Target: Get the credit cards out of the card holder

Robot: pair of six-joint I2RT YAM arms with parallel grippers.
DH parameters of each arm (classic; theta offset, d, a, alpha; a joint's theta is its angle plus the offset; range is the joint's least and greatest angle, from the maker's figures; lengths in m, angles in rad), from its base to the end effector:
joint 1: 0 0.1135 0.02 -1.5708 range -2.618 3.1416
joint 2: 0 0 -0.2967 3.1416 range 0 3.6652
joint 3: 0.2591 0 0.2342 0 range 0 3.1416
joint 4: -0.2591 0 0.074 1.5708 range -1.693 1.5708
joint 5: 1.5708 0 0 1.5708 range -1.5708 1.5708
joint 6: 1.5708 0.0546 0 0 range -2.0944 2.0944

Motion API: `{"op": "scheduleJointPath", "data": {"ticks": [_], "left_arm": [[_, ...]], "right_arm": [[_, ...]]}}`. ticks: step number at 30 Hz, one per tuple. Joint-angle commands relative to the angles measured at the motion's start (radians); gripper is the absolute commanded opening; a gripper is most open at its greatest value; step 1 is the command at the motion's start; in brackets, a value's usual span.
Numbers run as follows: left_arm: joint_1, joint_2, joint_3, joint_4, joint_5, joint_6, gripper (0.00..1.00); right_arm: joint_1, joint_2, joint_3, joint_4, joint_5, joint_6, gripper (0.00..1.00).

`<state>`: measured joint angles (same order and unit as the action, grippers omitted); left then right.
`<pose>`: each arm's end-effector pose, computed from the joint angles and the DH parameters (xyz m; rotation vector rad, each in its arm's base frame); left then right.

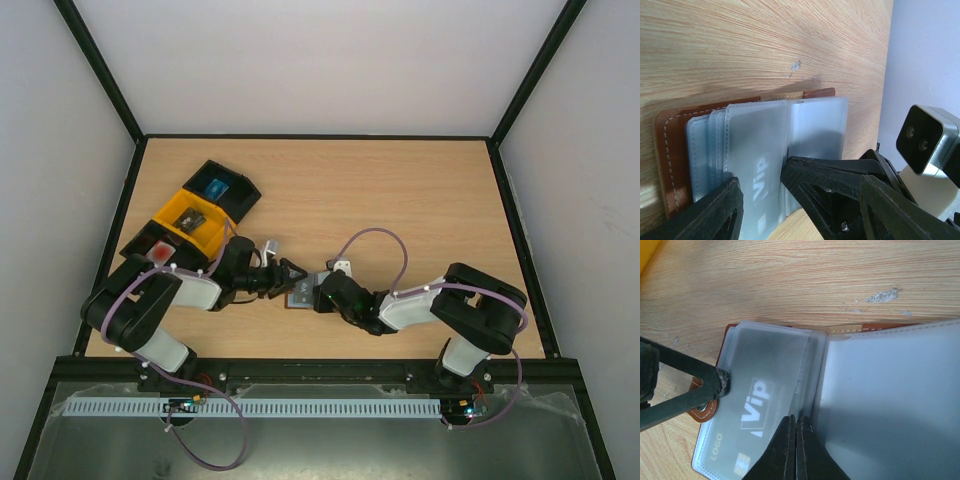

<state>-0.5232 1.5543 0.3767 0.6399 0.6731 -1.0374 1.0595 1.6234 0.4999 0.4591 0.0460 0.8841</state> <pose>0.2060 -0.1581 0.1643 -0.1481 2.4278 -1.5464 0.1435 0.2507 0.1524 -0.1857 2.4228 0.9458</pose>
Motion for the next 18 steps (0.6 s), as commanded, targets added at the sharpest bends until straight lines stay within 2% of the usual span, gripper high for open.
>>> {"op": "scheduleJointPath", "data": {"ticks": [1,5,13,18], "left_arm": [[-0.008,0.016,0.019,0.03,0.021,-0.003,0.65],[-0.007,-0.003,0.035,-0.018,0.01,0.025,0.66],[-0.007,-0.073,0.116,-0.252,-0.084,0.154,0.68],[-0.008,-0.066,0.125,-0.261,-0.079,0.162,0.69]], "right_arm": [[-0.002,0.03,-0.023,-0.033,-0.001,0.009,0.02],[-0.002,0.029,-0.026,-0.03,0.001,0.01,0.02],[-0.003,0.024,-0.03,-0.031,0.003,0.011,0.02],[-0.001,0.028,-0.029,-0.03,0.003,0.009,0.02]]}}
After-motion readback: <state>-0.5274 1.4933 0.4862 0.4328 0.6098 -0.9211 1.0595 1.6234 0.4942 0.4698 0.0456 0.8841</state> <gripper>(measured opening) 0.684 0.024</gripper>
